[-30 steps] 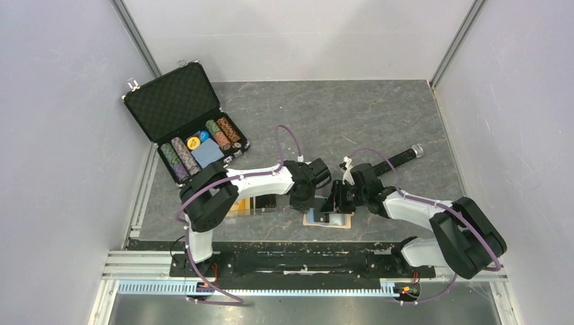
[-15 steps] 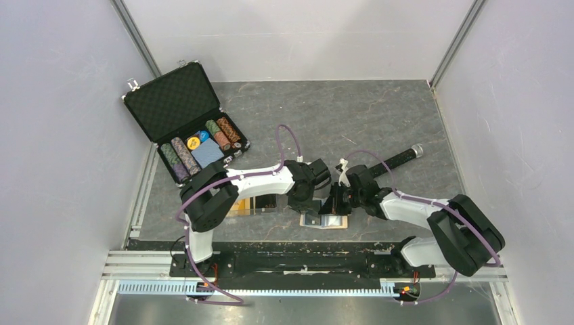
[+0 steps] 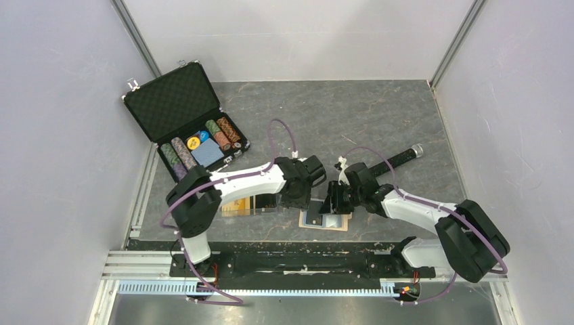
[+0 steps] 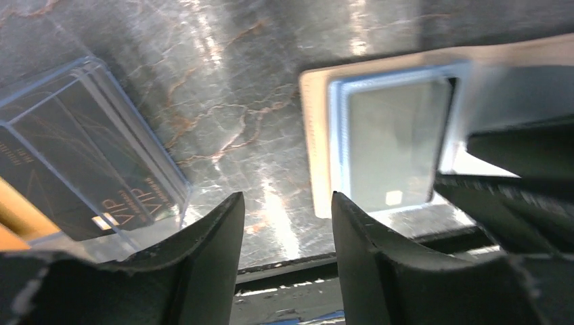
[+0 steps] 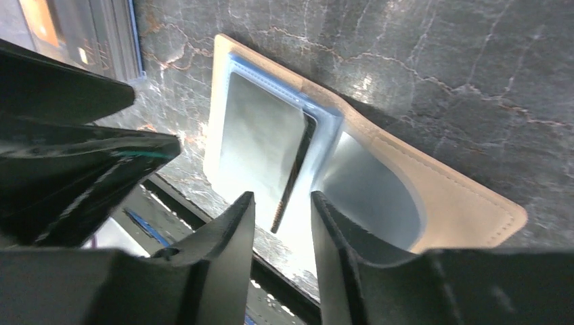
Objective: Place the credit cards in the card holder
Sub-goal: Insert the credit card into the card slot.
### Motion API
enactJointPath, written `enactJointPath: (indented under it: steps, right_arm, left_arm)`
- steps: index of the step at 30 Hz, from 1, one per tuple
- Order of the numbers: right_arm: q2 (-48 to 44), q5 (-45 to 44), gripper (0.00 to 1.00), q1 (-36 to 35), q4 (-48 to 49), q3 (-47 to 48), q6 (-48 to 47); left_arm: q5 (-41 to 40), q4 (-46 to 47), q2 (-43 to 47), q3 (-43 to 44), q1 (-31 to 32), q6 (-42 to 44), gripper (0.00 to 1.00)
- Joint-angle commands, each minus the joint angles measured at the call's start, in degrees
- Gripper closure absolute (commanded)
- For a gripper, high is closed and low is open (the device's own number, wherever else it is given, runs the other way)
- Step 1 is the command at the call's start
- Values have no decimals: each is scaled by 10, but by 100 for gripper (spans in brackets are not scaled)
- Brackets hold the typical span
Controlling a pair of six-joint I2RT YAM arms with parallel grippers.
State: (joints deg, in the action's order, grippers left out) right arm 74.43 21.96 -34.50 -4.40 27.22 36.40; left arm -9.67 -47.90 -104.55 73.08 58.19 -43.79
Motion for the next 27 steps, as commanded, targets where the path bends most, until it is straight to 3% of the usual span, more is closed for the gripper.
enactJointPath:
  steps: [1, 7, 12, 27]
  right_arm:
    - [-21, -24, 68, -2, -25, 22, -25]
    - [-24, -4, 90, -2, 9, 11, -29]
    - [-18, 30, 97, -1, 75, -14, -7]
    - [27, 3, 100, -2, 58, -27, -17]
  left_arm:
    - [71, 85, 71, -43, -21, 7, 42]
    - [223, 285, 130, -169, -67, -42, 40]
    - [310, 422, 146, -253, -102, -99, 39]
    - [317, 441, 126, -260, -106, -106, 50]
